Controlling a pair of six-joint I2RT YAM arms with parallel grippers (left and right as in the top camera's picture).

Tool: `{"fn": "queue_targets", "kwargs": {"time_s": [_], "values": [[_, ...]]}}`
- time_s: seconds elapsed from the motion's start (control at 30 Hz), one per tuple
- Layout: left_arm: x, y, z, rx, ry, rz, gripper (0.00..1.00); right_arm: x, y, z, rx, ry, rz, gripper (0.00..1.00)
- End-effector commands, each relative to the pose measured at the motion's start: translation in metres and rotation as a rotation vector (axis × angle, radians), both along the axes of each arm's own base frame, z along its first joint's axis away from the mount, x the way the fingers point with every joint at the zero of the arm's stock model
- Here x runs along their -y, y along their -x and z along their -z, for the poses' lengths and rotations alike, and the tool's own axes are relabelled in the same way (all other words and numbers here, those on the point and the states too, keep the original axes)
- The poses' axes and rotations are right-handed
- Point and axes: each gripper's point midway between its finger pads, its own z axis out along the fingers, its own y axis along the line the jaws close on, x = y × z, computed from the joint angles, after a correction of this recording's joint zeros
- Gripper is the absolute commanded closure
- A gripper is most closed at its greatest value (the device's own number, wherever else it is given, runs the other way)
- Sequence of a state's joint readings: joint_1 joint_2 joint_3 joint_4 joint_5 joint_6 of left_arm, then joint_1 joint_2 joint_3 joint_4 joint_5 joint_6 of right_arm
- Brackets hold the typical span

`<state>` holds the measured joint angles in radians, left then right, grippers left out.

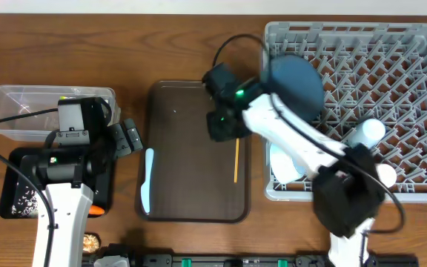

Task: Sort waste into correct bins and load items into the dishwasher rack
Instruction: 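Grasp the wooden chopstick on the brown tray with the right gripper, then carry the chopstick into the dish rack and open the right gripper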

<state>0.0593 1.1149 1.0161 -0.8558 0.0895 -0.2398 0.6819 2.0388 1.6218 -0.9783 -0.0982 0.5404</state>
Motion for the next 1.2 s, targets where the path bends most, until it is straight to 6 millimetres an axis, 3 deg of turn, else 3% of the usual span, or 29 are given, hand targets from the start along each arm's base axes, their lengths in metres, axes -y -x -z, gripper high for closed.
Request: {"fn": "queue_targets", "kwargs": {"time_s": [0.0,0.13,0.33,0.43,0.67,0.8,1.03,1.17], "values": [[-0.004,-0.002,-0.004,0.009,-0.006,-0.020,0.02,0.010,0.000,0.031,-0.043,0.088,0.142,0.78],[-0.004,-0.002,-0.004,0.009,-0.006,-0.020,0.02,0.016,-0.002,0.051,-0.050,0.140,0.142,0.74],[-0.004,-0.002,-0.004,0.009,-0.006,-0.020,0.02,0.020,-0.010,0.043,0.003,0.155,0.104,0.70],[-0.004,-0.002,-0.004,0.009,-0.006,-0.020,0.02,0.032,-0.008,0.042,-0.016,0.190,0.150,0.65],[-0.004,-0.002,-0.004,0.009,-0.006,-0.020,0.02,0.051,-0.018,0.042,-0.029,0.198,0.200,0.63],[-0.004,-0.002,-0.004,0.009,-0.006,-0.020,0.02,0.050,-0.011,0.045,-0.070,0.181,0.200,0.73],[-0.004,-0.002,-0.004,0.009,-0.006,-0.020,0.02,0.035,0.005,0.068,-0.085,0.135,0.162,0.84],[-0.004,-0.002,-0.004,0.009,-0.006,-0.020,0.02,0.034,0.004,0.069,-0.072,0.138,0.162,0.96]]}}
